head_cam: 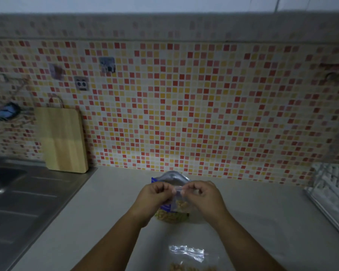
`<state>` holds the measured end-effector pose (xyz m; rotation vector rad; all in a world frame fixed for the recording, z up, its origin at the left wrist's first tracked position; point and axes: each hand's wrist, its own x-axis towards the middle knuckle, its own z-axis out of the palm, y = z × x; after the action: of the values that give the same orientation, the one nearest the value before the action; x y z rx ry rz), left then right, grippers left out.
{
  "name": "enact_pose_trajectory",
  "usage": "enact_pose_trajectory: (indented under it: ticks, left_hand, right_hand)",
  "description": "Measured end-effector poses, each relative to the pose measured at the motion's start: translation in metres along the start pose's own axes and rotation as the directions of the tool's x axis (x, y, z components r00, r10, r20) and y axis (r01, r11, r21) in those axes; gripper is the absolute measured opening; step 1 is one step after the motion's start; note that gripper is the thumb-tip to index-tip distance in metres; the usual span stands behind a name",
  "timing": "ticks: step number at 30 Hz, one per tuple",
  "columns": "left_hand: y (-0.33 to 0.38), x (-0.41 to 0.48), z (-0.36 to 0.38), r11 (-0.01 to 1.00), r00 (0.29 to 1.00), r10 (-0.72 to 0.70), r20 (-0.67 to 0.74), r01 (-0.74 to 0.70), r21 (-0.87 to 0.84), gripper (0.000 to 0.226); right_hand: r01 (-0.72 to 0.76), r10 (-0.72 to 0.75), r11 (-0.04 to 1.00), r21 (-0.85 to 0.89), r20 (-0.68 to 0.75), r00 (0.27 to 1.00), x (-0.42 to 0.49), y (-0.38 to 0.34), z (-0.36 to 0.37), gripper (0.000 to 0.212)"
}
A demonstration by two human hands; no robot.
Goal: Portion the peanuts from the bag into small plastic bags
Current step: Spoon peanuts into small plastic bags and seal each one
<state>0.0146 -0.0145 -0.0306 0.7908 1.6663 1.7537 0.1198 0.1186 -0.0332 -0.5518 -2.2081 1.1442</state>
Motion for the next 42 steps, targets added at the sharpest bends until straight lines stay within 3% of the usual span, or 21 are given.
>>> enact_pose_trajectory:
  ticks: [6,9,17,19,25,30,35,39,42]
  left_hand:
    - [0.016,0.004,0.011,0.999,0.998,0.044,0.037,-0.045,0.031,0.019]
    - [0.019,0.003,0.014,0.995,0.997,0.064,0.05,-0.068,0.067,0.02]
    - [0.021,-0.003,0.023,0.979,0.992,0.129,-0.001,-0.127,0.161,0.027]
    - [0.02,-0.003,0.023,0.974,0.989,0.147,-0.023,-0.141,0.179,0.026]
    - [0.019,-0.003,0.022,0.972,0.985,0.154,-0.073,-0.138,0.19,0.019]
    - [0.021,-0.004,0.023,0.974,0.983,0.154,-0.099,-0.134,0.181,0.022]
    - [0.021,-0.005,0.023,0.974,0.982,0.159,-0.106,-0.139,0.176,0.021]
    - [0.021,-0.005,0.023,0.978,0.981,0.169,-0.091,-0.156,0.14,0.017]
    - [0.022,-0.005,0.022,0.981,0.984,0.17,-0.047,-0.165,0.103,0.016]
  right_hand:
    - [0.064,-0.063,0.987,-0.15,0.01,0.998,0.004,-0.011,-0.015,0.01]
    - [0.084,-0.082,0.981,-0.174,0.019,0.996,0.001,-0.016,-0.02,0.017]
    - [0.153,-0.159,0.965,-0.215,-0.011,0.987,-0.004,-0.019,-0.025,0.007]
    - [0.15,-0.159,0.965,-0.217,-0.026,0.987,-0.006,-0.017,-0.029,0.022]
    - [0.113,-0.126,0.979,-0.17,-0.073,0.989,-0.01,-0.013,-0.036,0.007]
    - [0.092,-0.112,0.979,-0.181,-0.103,0.988,-0.012,-0.013,-0.039,0.027]
    - [0.044,-0.058,0.986,-0.159,-0.088,0.994,-0.012,-0.013,-0.041,0.022]
    - [0.018,-0.025,0.996,-0.083,-0.083,0.996,-0.012,-0.016,-0.041,0.031]
    - [-0.03,0.031,0.998,0.063,-0.008,0.999,-0.013,-0.019,-0.04,0.025]
